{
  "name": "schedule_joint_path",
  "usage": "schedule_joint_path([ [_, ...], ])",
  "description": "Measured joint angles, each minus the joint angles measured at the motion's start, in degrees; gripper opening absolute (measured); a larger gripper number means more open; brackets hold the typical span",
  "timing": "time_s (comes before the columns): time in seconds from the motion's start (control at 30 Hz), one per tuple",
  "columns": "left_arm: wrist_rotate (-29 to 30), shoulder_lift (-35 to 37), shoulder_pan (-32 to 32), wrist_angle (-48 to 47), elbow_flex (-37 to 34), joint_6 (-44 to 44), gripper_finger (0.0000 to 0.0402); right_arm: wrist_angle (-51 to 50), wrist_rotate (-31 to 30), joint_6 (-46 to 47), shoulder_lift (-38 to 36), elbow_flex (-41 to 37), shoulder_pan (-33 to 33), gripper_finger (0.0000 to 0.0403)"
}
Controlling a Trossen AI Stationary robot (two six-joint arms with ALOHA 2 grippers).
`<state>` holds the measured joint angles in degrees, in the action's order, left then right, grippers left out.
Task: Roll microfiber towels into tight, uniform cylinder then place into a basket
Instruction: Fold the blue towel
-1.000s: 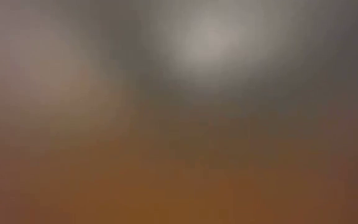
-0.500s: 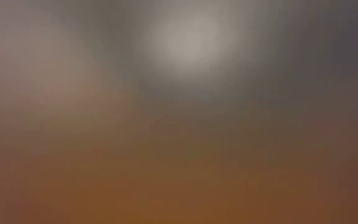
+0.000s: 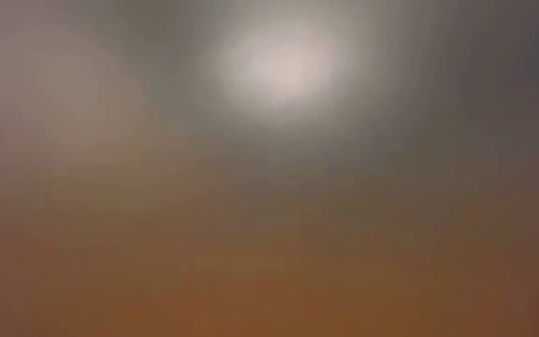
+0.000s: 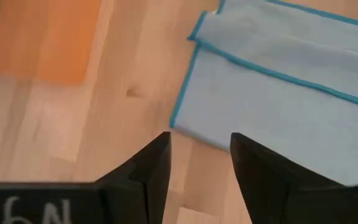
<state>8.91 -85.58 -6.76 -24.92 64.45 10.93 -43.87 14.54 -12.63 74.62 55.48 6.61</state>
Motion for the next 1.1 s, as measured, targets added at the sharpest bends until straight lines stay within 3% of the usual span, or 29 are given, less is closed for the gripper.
schedule_joint_path([
  [0.17,0.0,0.2,0.0,-0.2,0.0,-0.1,0.0085,0.0,-6.0,-1.7,4.0,0.0,-3.6,0.0168],
  [0.7,0.0,0.2,0.0,-2.1,0.0,-0.1,0.0085,7.0,-6.0,-10.0,21.2,0.0,-8.3,0.0168],
  [1.1,0.0,0.2,0.0,-5.4,0.0,0.0,0.0085,9.9,-6.9,-8.8,27.7,0.3,-8.3,0.0168],
])
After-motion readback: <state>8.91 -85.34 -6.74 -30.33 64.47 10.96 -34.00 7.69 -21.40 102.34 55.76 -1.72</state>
